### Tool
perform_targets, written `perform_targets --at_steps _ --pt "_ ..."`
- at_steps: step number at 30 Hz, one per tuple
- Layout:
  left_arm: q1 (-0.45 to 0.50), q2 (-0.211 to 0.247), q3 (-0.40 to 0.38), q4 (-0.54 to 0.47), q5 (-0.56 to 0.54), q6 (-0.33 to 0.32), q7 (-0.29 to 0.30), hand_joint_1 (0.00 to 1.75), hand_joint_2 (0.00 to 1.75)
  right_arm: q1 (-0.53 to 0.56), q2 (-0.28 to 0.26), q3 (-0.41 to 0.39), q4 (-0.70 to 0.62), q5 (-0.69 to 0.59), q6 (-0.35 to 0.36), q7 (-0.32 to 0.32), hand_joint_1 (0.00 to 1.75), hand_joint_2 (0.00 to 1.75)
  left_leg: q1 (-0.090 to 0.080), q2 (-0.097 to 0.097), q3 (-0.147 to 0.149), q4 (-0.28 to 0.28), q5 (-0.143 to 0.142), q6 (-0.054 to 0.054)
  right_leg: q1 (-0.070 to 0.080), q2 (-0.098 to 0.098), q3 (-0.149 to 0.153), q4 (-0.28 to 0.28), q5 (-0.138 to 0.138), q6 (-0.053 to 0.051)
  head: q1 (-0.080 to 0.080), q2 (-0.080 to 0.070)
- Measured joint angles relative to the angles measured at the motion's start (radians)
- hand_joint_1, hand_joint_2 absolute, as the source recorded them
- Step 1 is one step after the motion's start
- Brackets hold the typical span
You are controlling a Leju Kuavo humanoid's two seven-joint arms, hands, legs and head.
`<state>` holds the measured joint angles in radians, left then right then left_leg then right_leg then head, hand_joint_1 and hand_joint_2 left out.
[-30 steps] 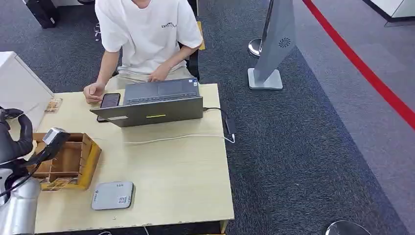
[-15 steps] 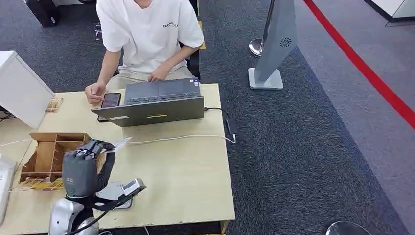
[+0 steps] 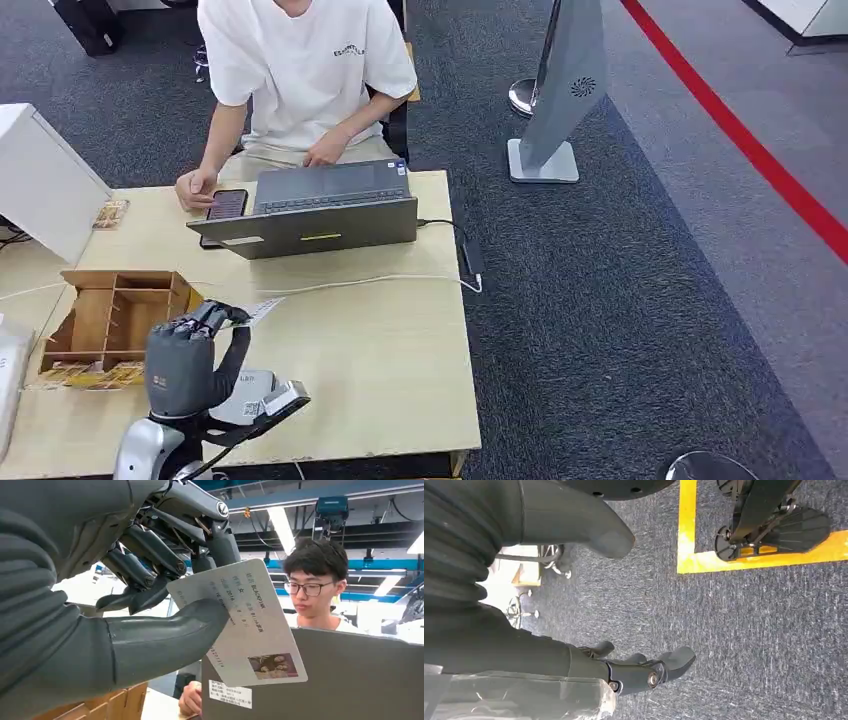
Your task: Pass the card to the sensor for recognition and then transmit it.
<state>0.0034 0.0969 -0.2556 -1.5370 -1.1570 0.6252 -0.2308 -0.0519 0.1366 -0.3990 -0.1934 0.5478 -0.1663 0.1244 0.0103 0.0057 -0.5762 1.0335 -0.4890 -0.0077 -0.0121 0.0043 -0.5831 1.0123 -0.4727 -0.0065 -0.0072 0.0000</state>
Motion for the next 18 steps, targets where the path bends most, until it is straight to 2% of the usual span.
perform_targets --at_steps 8,10,12,16,18 --pt "0.012 0.000 -0.010 0.000 -0.028 -0.035 0.010 1.75 1.75 0.000 0.000 -0.011 0.000 -0.005 0.000 0.000 0.00 1.75 0.000 0.000 0.000 0.000 0.000 0.000 0.000 0.000 0.000 0.000 0.000 0.000 0.000 0.000" --pt "0.025 -0.001 -0.015 -0.002 -0.069 -0.057 0.048 1.75 1.75 0.000 0.000 -0.021 0.000 -0.011 -0.002 0.000 0.00 1.75 0.000 0.000 0.000 0.000 0.000 0.000 0.000 0.000 0.000 0.000 0.000 0.000 0.000 0.000" --pt "0.037 -0.002 -0.022 -0.002 -0.131 -0.091 0.110 1.75 1.75 0.000 0.000 -0.032 0.000 -0.017 -0.002 0.000 0.00 1.75 0.000 0.000 0.000 0.000 0.000 0.000 0.000 0.000 0.000 0.000 0.000 0.000 0.000 0.000" --pt "0.059 -0.003 -0.031 -0.002 -0.227 -0.189 0.234 1.75 1.75 0.001 0.002 -0.064 0.000 -0.027 -0.006 0.000 0.00 1.75 0.000 0.000 0.000 0.000 0.000 0.000 0.000 0.000 0.000 0.000 0.000 0.000 0.000 0.000" --pt "0.072 0.000 -0.039 -0.003 -0.252 -0.265 0.286 1.75 1.75 0.001 0.002 -0.081 0.000 -0.036 -0.014 -0.003 0.00 1.75 0.000 0.000 0.000 0.000 0.000 0.000 0.000 0.000 0.000 0.000 0.000 0.000 0.000 0.000"
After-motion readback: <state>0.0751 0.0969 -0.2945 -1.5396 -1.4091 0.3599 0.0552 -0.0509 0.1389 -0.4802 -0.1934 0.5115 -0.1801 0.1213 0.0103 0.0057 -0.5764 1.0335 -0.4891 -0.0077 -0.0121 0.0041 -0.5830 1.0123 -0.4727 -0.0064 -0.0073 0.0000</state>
